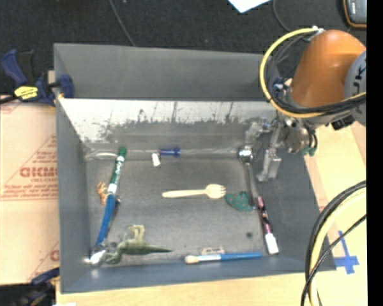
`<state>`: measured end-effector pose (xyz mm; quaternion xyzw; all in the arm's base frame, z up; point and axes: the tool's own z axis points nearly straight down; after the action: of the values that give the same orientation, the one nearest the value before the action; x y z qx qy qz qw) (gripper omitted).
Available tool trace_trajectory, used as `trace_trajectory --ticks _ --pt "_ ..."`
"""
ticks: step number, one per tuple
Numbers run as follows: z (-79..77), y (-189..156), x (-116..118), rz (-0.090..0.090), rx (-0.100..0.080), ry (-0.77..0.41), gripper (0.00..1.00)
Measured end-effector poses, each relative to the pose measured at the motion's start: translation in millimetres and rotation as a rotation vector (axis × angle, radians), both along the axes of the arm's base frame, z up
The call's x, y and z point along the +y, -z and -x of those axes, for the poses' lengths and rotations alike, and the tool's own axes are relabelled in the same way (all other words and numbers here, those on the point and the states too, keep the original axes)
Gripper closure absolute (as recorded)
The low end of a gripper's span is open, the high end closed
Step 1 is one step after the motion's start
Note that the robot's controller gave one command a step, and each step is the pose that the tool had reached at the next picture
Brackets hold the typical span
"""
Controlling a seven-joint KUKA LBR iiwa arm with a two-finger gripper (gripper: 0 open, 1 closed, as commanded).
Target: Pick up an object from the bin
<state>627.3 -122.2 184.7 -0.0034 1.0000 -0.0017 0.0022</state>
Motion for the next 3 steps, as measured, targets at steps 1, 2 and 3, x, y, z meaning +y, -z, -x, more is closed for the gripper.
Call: trace_trajectory --ticks 1,2,3 --pt "0.1 0 0 0.000 0.000 0.000 0.00" --pt "20.9 39 73 -0.001 -0.002 -0.063 0.00" --pt "81.3 43 43 0.002 -0.008 0.322 0.00"
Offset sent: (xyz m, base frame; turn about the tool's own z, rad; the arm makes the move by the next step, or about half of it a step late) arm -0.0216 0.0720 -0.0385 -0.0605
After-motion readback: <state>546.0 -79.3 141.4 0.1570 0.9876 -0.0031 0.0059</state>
